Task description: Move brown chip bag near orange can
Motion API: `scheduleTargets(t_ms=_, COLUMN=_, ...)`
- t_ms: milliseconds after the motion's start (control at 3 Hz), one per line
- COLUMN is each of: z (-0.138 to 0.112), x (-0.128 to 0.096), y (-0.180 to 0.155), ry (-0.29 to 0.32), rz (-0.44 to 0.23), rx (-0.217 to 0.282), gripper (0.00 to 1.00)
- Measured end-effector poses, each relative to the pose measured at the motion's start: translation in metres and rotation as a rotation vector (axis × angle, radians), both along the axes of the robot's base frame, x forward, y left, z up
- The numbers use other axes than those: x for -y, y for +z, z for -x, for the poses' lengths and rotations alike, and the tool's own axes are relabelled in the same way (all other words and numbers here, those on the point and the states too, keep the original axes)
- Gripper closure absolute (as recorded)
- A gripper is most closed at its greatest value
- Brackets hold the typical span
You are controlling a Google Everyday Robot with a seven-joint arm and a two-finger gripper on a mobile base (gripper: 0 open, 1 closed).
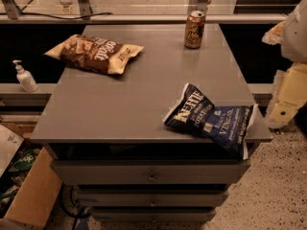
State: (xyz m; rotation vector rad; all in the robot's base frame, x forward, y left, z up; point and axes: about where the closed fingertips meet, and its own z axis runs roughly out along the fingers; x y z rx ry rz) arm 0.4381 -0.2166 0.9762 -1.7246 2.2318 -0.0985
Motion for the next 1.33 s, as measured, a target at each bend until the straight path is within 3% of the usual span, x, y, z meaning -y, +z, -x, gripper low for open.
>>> scheduleTargets(t_ms=333, z=0.000, x=0.000, y=0.000, ry=0.000, rz=0.000, rx=0.000, gripper=0.00)
scheduleTargets(t_ms=667, z=-0.002, x=-0.007, y=-0.002, ry=-0.001, rz=-0.041, rx=-0.009, gripper=0.00)
scheduleTargets(t_ms=1000, z=-0.013, x=-0.026, y=-0.011, ry=-0.021, rz=-0.165, rx=-0.029, gripper=0.00)
scheduleTargets(t_ms=1333, z=-0.031, x=-0.064, y=-0.017, ry=-0.045, rz=-0.325, rx=-0.057, gripper=0.00)
